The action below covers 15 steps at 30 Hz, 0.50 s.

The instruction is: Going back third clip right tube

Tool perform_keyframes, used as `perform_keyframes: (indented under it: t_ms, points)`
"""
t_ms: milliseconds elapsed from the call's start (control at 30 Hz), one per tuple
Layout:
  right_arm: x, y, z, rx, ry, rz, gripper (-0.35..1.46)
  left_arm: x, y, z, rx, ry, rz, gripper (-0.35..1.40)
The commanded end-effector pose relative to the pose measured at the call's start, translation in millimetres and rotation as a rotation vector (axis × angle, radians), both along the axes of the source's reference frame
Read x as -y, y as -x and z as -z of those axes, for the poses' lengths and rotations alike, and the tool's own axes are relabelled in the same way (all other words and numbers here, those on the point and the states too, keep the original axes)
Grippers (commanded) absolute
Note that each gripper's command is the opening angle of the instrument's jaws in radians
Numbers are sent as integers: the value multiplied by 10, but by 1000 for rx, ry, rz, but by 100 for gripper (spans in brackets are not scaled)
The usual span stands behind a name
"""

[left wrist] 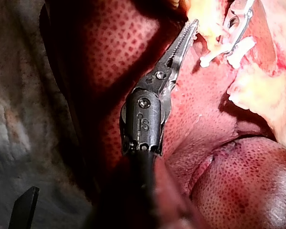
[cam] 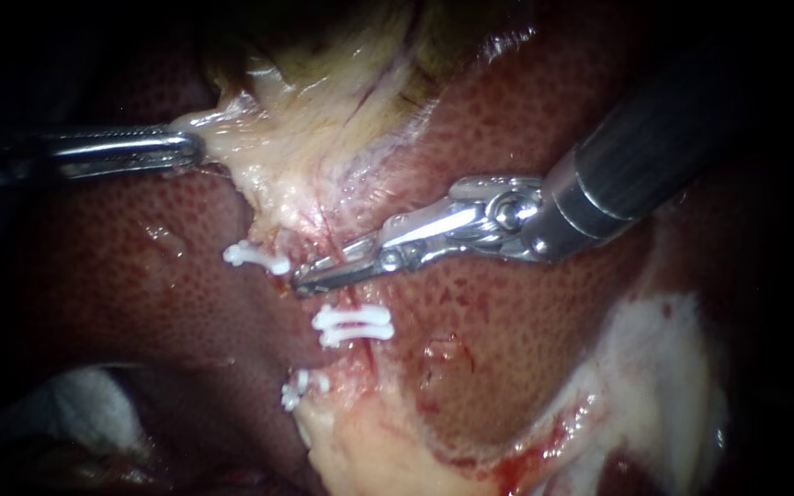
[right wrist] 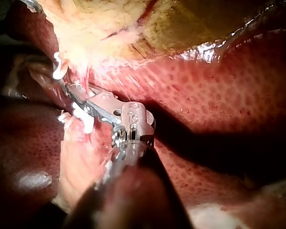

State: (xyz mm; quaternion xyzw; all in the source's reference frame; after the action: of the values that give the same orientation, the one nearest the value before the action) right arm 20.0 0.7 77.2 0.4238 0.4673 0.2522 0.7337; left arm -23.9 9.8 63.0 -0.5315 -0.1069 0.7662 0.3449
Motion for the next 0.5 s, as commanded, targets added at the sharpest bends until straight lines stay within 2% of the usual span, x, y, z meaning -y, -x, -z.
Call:
perform_keyframes:
  t_ms: [33,67,100,200,267,500]
  points:
    - [3,0,-1,-2,57,-26,9,0,0,0,0,0,0,-35]
    - [5,-1,1,9,80,-60,33,0,0,0,0,0,0,-35]
    - [7,-1,3,13,84,-88,42,0,0,0,0,0,0,-35]
    - [8,-2,4,-4,143,-130,48,0,0,0,0,0,0,-35]
    - [7,-2,3,-5,167,-130,49,0,1,0,0,1,0,-35]
    - [9,5,3,-33,201,-98,49,1,1,-1,2,0,-2,-35]
